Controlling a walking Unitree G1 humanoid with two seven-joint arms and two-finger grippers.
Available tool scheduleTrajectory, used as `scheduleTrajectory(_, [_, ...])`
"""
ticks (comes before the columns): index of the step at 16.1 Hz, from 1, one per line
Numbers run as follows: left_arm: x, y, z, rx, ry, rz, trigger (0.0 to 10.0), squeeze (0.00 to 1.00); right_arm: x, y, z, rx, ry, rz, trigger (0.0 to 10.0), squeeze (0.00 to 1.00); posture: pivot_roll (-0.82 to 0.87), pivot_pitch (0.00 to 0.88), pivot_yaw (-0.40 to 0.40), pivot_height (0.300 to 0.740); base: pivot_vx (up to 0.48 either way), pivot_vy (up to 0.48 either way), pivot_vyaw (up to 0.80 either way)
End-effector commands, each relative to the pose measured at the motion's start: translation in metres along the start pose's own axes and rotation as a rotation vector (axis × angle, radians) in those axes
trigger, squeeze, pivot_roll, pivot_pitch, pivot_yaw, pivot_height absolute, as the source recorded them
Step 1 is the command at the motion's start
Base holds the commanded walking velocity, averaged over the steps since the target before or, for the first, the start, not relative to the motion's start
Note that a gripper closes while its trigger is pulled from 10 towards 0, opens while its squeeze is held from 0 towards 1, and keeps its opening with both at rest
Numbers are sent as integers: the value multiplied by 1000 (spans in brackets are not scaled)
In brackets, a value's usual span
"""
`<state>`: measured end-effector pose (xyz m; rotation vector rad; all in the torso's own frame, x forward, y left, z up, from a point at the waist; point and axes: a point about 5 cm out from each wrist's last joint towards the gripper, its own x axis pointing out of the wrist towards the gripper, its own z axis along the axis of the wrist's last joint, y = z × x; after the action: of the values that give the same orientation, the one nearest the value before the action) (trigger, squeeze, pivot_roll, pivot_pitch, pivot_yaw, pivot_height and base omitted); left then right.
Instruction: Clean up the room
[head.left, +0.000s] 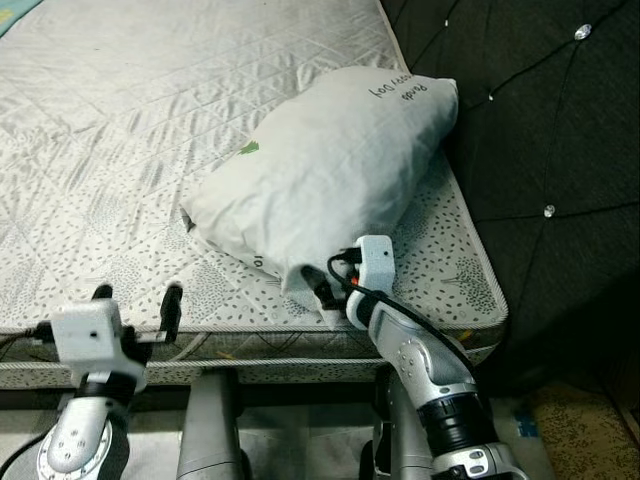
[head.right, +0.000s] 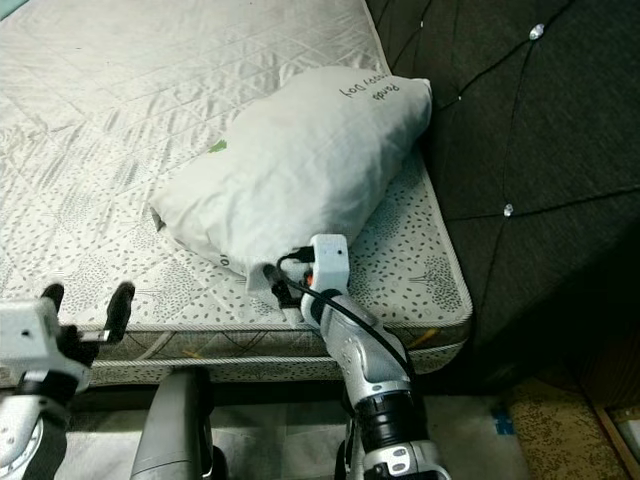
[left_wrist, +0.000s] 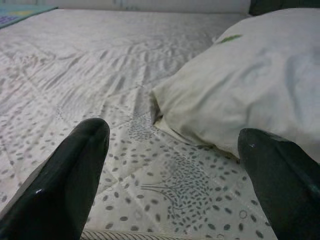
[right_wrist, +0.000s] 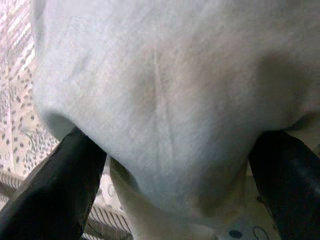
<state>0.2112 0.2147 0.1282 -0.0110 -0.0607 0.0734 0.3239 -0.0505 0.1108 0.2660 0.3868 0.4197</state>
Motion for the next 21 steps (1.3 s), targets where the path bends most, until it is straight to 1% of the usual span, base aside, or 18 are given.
scheduleTrajectory(1, [-1,1,-1,11,18,0,10000,0,3,1,6,31,-21,-34,10000,0,125,154,-14,537,0,0,0])
scheduleTrajectory(2, [1,1,-1,10,15,-2,10000,0,5,1,8,55,-44,-72,0,0,125,154,-14,537,0,0,0])
scheduleTrajectory(4, [3,0,0,3,11,-5,10000,0,11,6,17,122,-99,-118,0,0,126,157,-15,537,0,0,0])
scheduleTrajectory(8, [5,-5,0,-7,8,-15,10000,0,19,10,26,156,-144,-154,0,0,127,155,-20,537,0,0,0])
scheduleTrajectory(11, [6,-6,1,-11,4,-16,10000,0,21,9,32,160,-186,-183,0,0,126,155,-21,537,0,0,0])
scheduleTrajectory(16, [11,-11,0,-18,3,-39,10000,0,21,5,30,138,-197,-187,0,0,112,149,-18,537,0,0,0])
scheduleTrajectory(21, [14,-12,0,-17,-1,-47,10000,0,22,3,31,135,-213,-194,0,0,109,138,-16,537,0,0,0])
